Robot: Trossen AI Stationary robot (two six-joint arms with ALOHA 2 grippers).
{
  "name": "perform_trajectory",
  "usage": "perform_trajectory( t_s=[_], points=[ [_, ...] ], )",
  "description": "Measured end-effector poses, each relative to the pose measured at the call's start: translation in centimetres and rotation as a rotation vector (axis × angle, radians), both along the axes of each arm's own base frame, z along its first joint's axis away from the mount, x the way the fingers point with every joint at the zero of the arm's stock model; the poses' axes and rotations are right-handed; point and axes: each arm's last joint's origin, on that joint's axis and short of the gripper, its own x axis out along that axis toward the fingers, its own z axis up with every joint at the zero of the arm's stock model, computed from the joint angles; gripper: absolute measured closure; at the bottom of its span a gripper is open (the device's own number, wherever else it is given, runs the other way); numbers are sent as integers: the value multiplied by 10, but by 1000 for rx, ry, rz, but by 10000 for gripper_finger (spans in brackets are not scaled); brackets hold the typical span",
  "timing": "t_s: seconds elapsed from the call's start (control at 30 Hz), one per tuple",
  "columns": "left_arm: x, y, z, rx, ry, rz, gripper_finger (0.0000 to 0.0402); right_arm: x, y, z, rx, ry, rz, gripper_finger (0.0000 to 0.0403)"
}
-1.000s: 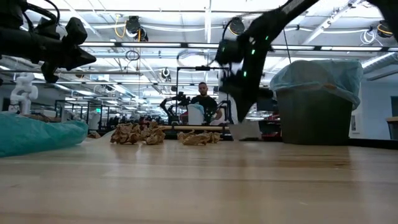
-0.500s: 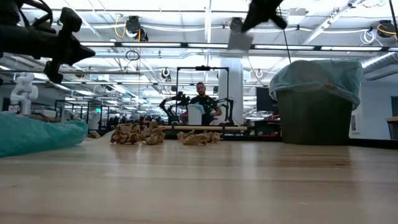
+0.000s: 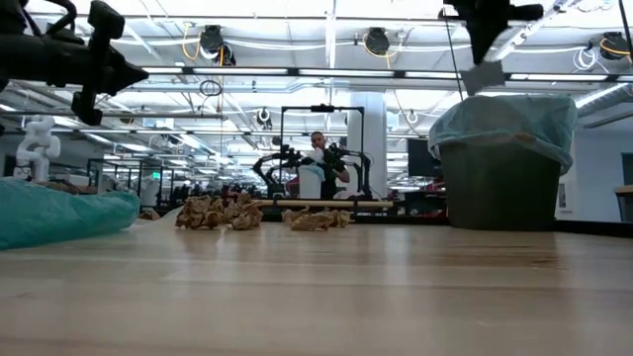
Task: Place trash/remove bag and relplace
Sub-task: Put the white paper into the trash bin
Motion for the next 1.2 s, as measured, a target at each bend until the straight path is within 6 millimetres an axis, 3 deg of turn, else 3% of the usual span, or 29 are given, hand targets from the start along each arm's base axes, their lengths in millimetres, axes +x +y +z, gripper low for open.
perform_trajectory(
  t_s=[0.23,0.33,0.43,0.83,1.07,1.2],
  points=[
    [-4,-5,21,125,-26,-87,401,7,-31,-61,196,33,-35,403],
    [-6,-7,35,186,-9,-123,401,18,-41,-90,285,-56,30,403],
    [-8,-8,50,231,20,-135,401,31,-43,-103,340,-196,102,403],
    [-9,-10,103,253,258,-162,401,73,-31,-91,417,-610,334,403],
    [-3,-9,130,269,363,-208,401,80,-21,-91,417,-580,428,398],
    [10,-7,149,263,490,-269,401,79,-21,-90,396,-565,457,368]
  ],
)
